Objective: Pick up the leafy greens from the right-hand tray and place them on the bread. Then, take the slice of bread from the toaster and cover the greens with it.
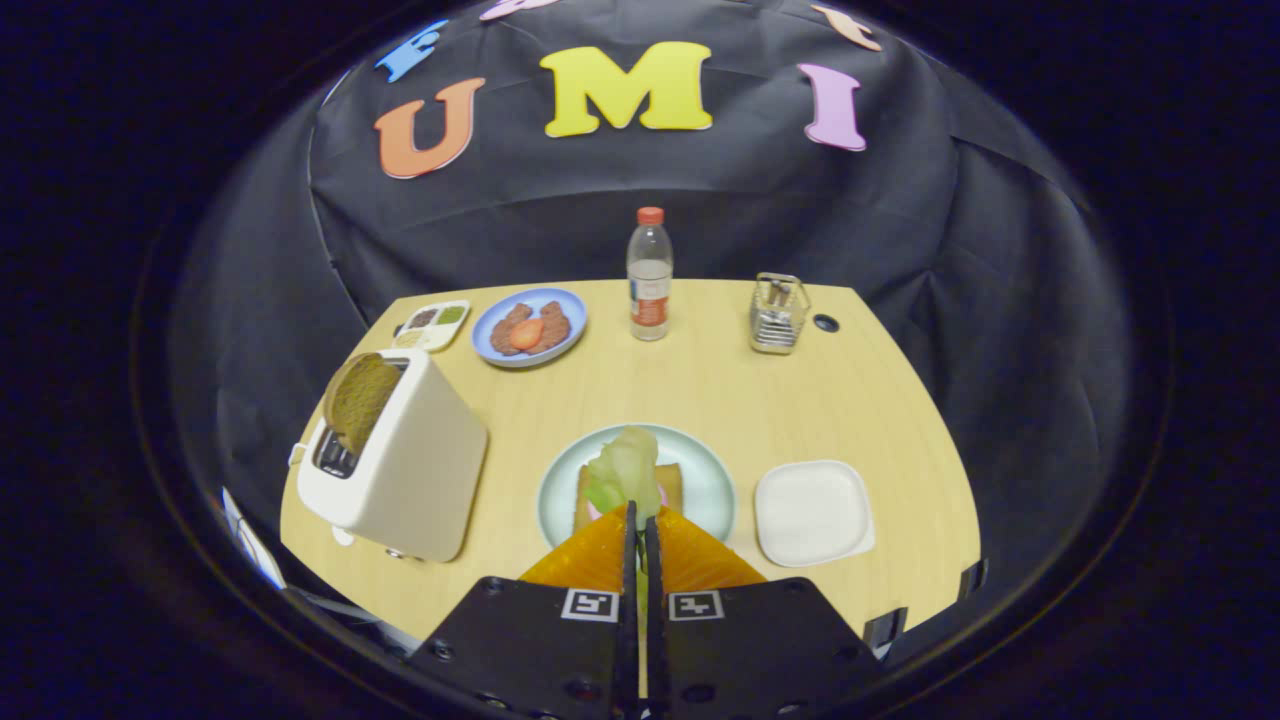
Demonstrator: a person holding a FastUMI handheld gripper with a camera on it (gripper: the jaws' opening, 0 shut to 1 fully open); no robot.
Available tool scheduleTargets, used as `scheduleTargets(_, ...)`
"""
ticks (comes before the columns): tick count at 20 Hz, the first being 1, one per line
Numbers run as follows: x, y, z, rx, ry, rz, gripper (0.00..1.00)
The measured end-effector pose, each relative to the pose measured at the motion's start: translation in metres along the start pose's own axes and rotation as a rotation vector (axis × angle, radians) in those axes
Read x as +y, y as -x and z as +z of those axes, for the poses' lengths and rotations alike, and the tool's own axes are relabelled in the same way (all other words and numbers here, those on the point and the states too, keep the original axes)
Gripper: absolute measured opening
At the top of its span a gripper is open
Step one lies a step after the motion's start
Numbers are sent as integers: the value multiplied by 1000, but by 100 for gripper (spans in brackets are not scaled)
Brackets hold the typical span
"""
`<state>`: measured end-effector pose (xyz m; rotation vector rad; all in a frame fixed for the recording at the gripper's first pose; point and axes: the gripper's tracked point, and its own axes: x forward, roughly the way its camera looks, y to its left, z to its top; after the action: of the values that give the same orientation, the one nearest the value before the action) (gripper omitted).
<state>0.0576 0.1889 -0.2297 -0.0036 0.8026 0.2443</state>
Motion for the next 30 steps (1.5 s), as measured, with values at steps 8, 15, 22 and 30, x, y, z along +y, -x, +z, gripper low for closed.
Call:
scheduleTargets(8, 37, -66, -12, 138, 17, 49, 4)
scheduleTargets(15, 4, -110, -5, 174, 16, -21, 4)
scheduleTargets(22, -10, -135, -10, 194, 31, -63, 6)
scheduleTargets(30, -22, -98, 12, 93, 47, -92, 22)
